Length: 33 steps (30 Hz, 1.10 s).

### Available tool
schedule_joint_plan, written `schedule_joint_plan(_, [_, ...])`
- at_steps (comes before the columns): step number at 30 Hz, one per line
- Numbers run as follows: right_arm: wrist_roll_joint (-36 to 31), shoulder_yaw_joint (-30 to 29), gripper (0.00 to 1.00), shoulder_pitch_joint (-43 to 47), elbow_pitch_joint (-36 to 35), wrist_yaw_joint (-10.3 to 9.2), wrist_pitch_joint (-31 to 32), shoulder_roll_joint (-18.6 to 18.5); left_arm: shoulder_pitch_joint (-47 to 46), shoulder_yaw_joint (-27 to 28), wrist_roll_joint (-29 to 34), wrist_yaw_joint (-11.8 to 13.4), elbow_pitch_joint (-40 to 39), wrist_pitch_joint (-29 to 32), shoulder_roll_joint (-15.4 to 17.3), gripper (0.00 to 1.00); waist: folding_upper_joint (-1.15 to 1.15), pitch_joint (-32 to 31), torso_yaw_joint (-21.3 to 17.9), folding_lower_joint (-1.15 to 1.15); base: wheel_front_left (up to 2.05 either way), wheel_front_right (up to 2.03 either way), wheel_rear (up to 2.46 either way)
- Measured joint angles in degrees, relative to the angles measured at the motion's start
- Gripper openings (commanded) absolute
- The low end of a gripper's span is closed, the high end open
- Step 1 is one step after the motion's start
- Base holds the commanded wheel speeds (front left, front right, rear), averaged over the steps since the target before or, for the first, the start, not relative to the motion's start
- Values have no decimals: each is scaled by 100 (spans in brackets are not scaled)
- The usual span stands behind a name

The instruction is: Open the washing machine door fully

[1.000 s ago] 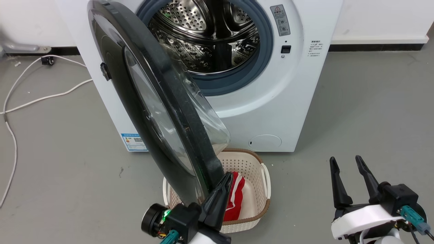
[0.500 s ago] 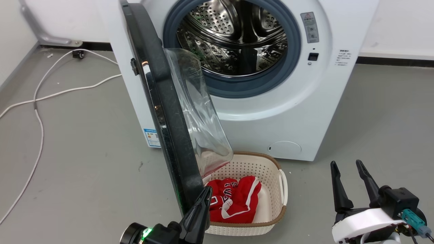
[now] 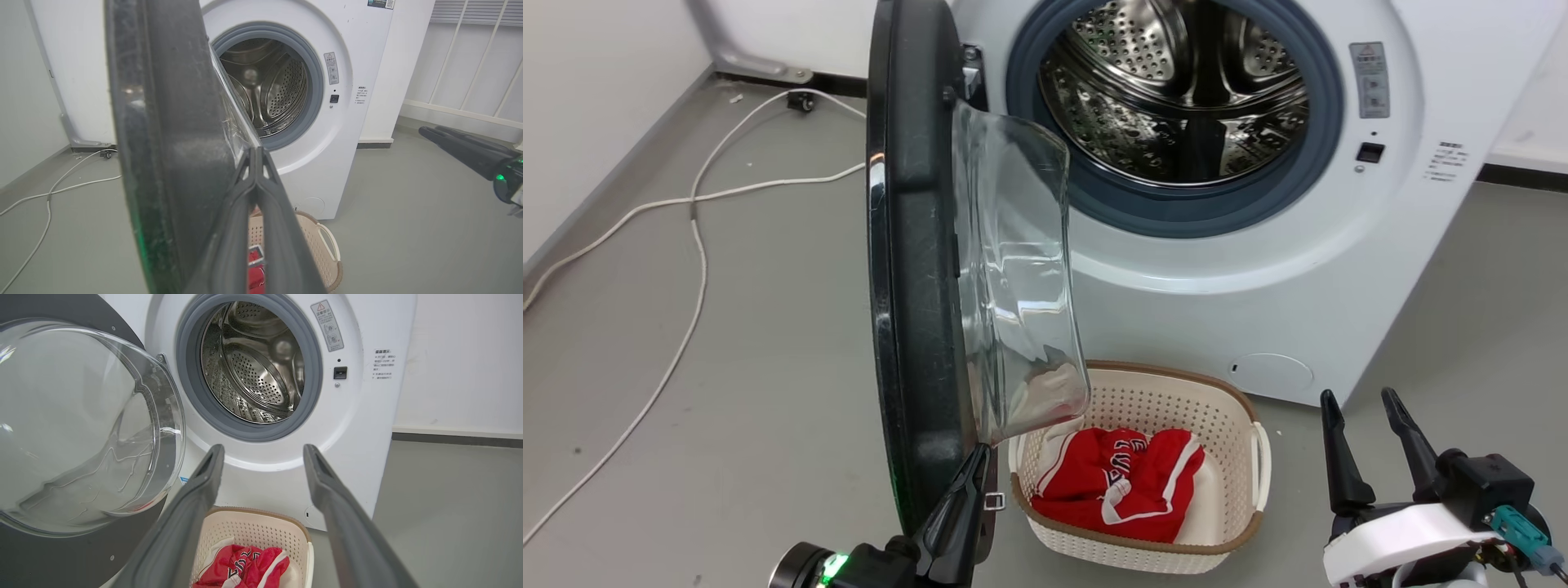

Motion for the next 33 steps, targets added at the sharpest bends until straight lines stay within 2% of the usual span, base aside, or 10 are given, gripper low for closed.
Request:
schedule_joint_plan(7, [41,22,100,-5,29,0,0,1,15,235,-73,147,-40,69,92,0,0,43,234,0,0,0,0])
schedule_joint_plan(20, [37,55,100,-70,49,0,-7,1,-108,1613,-541,602,190,-51,538,0,0,260,187,0,0,0,0])
schedule_joint_plan(26, [-21,19,100,-176,22,0,-4,1,-352,2308,-932,550,632,-151,859,0,0,425,128,0,0,0,0])
schedule_joint_plan(33, [-77,-23,100,-297,-10,0,24,2,-660,2878,-1214,545,1351,-246,1010,0,0,615,20,0,0,0,0])
